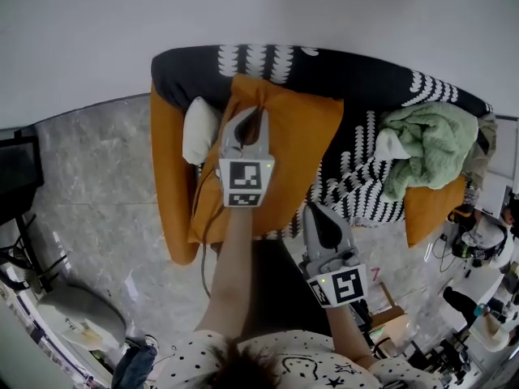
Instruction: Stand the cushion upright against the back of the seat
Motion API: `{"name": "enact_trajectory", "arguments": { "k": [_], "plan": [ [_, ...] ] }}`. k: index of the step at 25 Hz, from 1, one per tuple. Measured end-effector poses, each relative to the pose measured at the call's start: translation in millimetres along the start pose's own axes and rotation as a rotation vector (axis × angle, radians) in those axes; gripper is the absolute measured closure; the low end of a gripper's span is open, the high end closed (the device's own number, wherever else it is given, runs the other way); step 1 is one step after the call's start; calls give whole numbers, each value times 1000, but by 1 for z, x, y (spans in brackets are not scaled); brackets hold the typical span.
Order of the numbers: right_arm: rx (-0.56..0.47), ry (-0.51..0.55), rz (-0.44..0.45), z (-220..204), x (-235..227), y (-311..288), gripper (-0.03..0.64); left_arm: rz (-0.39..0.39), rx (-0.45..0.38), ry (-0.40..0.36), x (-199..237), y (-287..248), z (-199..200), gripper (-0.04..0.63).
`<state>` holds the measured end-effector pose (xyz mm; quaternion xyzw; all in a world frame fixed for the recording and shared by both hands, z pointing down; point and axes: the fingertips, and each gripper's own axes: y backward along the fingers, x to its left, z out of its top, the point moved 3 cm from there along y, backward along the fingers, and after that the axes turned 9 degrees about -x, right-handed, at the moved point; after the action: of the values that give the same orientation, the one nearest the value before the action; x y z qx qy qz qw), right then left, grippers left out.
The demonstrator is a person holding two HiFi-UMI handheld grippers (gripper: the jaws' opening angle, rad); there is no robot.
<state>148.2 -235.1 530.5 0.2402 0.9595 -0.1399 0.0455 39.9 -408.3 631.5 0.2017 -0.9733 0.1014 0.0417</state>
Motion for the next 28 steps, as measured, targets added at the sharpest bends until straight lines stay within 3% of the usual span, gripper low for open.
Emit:
{"name": "enact_trajectory", "arguments": {
  "k": [7,16,22,25,28],
  "plan": [
    [-24,8,14,11,7,-5,618,15,-78,-17,10,-6,38,584],
    [-61,32,11,35,7,-5,618,-74,-164,-19,-31,-8,85,584],
    [-81,40,9,45,8,-1,618,-156,-330,-45,-62,-5,150,586],
    [-85,38,11,44,10,-3,618,-107,-424,-20,-46,7,168,586],
    [-83,37,15,40,16,-2,618,23,-402,38,0,21,143,584]
  ]
}}
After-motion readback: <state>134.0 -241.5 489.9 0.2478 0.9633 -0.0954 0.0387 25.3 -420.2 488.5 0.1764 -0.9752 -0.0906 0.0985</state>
